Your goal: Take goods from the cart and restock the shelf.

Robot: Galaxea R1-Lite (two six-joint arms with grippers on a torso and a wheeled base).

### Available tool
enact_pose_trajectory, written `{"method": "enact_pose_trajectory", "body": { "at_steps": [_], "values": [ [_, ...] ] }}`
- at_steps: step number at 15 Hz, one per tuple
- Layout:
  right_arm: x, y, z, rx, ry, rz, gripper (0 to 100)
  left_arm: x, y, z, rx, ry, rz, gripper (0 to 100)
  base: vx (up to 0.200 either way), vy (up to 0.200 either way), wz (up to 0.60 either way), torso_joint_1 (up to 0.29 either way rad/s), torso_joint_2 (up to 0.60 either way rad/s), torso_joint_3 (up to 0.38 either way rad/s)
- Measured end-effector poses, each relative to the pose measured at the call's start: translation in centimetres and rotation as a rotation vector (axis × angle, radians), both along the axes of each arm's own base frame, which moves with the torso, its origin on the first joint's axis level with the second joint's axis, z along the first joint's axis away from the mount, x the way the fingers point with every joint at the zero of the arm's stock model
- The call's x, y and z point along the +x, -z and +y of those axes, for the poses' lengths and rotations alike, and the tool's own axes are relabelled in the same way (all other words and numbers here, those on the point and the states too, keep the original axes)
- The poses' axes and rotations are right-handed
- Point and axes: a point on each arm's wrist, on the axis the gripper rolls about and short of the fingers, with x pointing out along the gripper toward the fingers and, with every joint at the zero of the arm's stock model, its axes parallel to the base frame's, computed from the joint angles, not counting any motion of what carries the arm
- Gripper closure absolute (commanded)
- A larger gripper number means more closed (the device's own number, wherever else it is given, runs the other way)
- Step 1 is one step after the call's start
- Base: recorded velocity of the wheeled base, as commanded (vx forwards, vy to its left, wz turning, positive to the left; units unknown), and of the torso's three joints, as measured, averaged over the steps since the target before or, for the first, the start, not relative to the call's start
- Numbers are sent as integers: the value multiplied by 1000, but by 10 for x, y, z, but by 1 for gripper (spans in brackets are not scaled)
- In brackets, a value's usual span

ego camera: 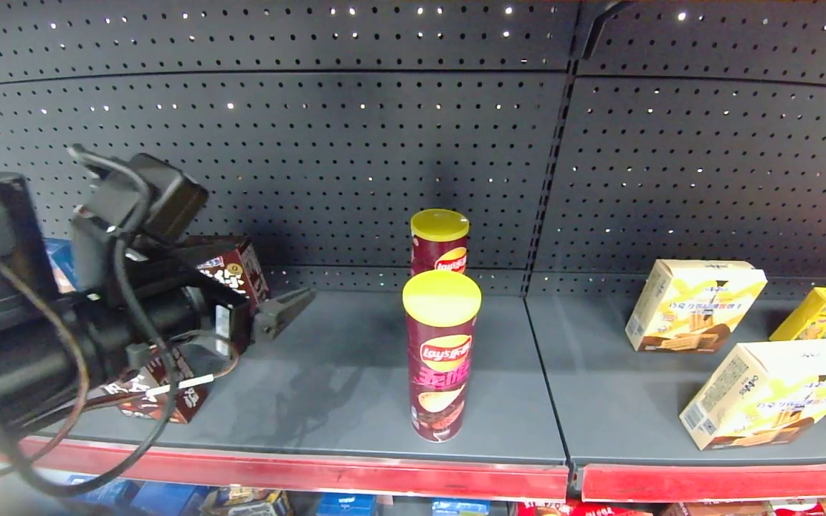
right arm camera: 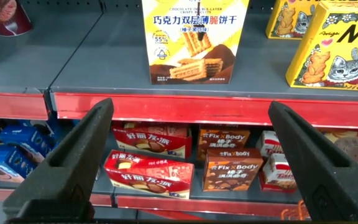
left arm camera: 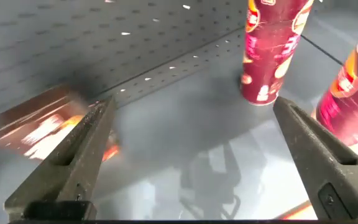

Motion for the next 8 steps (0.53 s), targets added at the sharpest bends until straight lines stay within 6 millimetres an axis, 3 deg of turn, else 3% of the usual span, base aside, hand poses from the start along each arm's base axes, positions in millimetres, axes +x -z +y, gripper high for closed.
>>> {"method": "enact_pose_trajectory", "body": {
  "at_steps": [5, 8],
  "values": [
    [0, 0, 0, 0, 0, 0, 0, -62, -6, 49, -41, -167, -115, 0, 0, 0, 0, 0, 0, 0],
    [0, 0, 0, 0, 0, 0, 0, -106, 6, 66, -42, -241, -136, 0, 0, 0, 0, 0, 0, 0]
  ]
}}
